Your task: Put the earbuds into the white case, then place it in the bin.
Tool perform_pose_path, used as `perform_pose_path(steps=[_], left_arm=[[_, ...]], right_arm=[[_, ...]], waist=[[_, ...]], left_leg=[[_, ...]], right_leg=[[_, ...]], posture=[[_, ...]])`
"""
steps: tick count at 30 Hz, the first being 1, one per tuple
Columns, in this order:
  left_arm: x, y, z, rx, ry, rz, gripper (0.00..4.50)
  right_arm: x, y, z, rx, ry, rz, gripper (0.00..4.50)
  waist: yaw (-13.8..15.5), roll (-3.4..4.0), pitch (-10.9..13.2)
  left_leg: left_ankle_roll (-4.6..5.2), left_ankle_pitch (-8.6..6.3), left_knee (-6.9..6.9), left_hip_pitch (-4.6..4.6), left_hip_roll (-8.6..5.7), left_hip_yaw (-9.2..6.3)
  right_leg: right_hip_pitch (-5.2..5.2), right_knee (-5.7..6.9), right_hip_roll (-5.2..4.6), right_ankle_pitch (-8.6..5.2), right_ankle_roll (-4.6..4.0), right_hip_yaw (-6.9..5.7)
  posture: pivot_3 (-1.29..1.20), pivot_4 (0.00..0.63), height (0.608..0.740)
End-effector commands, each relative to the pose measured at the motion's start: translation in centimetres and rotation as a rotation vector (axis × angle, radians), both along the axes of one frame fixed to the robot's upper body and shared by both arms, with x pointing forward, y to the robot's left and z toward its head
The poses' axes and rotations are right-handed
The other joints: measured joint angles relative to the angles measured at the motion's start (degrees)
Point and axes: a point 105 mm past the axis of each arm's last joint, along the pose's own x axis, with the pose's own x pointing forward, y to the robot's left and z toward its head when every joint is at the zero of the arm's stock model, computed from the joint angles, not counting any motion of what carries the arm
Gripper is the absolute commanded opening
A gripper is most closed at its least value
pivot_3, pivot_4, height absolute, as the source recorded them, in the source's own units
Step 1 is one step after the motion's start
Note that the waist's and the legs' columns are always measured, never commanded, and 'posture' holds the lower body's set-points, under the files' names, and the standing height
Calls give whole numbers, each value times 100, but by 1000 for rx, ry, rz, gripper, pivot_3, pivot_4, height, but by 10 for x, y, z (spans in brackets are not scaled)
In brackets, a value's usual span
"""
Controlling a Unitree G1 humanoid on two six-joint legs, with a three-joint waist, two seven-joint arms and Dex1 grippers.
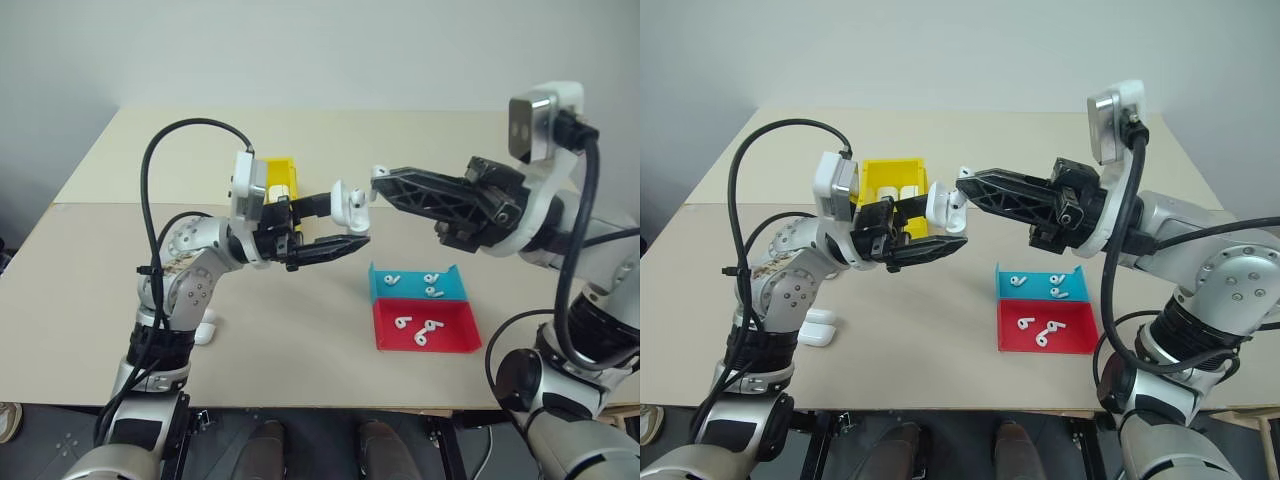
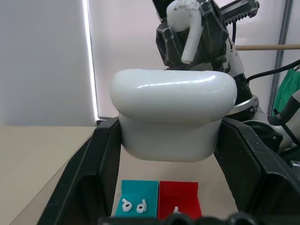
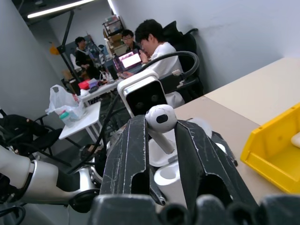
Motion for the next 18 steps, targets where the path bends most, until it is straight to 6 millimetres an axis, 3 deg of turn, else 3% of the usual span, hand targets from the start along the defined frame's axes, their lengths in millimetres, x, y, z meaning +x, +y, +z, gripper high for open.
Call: perform_pose_path(steps=[1,18], left_arm=[[-6,-3,9,-10,-57,-14,2777],[-10,-2,12,-15,-69,-10,2777]], right_arm=[[-7,4,2,-8,1,21,629],[-1,13,-12,-105,29,-65,629]], waist=[[-2,0,0],[-11,0,0]], left_leg=[[0,0,0,-1,0,0],[1,0,1,-5,2,2]], right_leg=[[0,-1,0,0,0,0],[0,-10,3,-1,2,-1]], posture=[[0,150,740],[0,150,740]])
